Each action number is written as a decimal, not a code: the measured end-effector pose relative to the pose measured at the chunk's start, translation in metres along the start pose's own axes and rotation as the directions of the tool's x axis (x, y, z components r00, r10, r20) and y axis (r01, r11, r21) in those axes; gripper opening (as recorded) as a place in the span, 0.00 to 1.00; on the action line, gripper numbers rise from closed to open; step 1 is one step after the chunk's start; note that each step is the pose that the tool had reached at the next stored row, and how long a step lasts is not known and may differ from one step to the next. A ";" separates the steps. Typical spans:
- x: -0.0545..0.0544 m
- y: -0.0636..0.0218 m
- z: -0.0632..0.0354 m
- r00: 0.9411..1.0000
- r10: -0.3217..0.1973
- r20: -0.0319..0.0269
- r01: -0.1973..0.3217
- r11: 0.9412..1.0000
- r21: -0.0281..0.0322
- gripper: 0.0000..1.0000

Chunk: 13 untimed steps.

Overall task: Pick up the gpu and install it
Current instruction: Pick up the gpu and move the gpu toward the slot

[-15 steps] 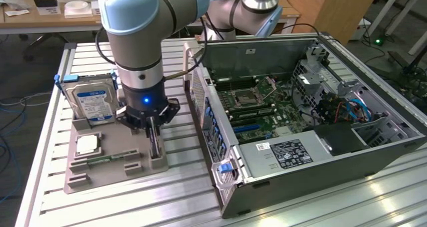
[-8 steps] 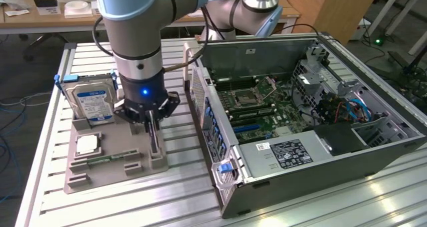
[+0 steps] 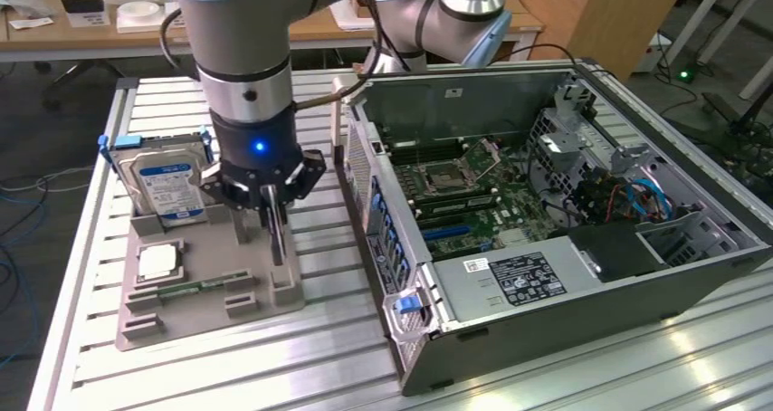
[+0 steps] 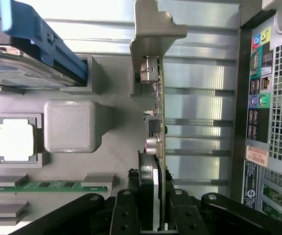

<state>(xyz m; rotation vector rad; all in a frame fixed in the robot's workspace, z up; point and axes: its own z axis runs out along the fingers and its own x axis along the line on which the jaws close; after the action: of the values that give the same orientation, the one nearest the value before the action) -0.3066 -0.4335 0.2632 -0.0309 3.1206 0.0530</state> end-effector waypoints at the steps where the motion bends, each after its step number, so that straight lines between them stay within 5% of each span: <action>1: 0.000 0.0001 -0.0026 1.000 0.000 0.000 0.000 1.000 0.000 0.28; 13: -0.001 0.0015 -0.0429 1.000 0.000 0.000 0.000 1.000 0.000 0.28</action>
<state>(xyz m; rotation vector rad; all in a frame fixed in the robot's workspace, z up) -0.3066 -0.4335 0.3061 -0.0309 3.1206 0.0531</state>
